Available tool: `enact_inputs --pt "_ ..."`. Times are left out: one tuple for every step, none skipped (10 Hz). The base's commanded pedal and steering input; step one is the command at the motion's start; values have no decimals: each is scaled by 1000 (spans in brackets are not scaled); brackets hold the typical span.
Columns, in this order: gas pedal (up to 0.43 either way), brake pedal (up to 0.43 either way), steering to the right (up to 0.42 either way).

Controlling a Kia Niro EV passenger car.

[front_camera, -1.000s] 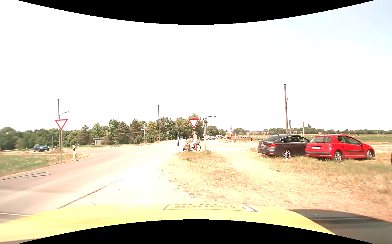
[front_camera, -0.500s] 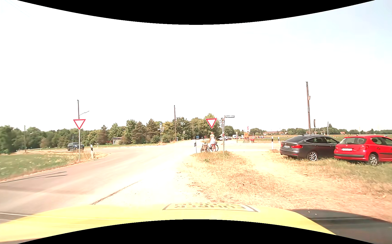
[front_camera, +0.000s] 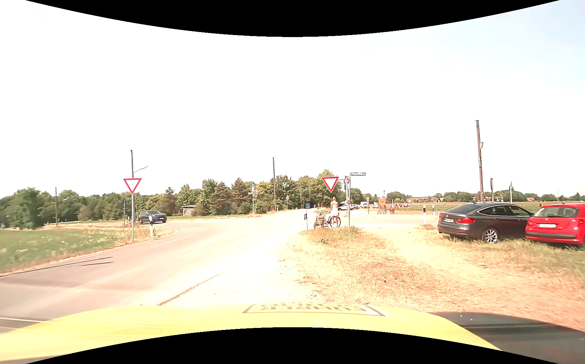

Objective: Follow the waypoints while adhering to traffic rules and regulations

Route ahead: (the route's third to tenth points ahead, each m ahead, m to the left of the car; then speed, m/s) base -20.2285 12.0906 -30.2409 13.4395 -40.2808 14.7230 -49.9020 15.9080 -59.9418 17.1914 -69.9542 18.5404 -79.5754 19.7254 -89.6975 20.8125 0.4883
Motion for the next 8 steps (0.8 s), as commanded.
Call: enact_inputs --pt "0 30 -609" --pt "0 0 -614" --pt "0 0 -617" --pt "0 0 -627" --pt "0 0 -642" --pt "0 0 -667" --pt "0 6 -694" --pt "0 12 -712"
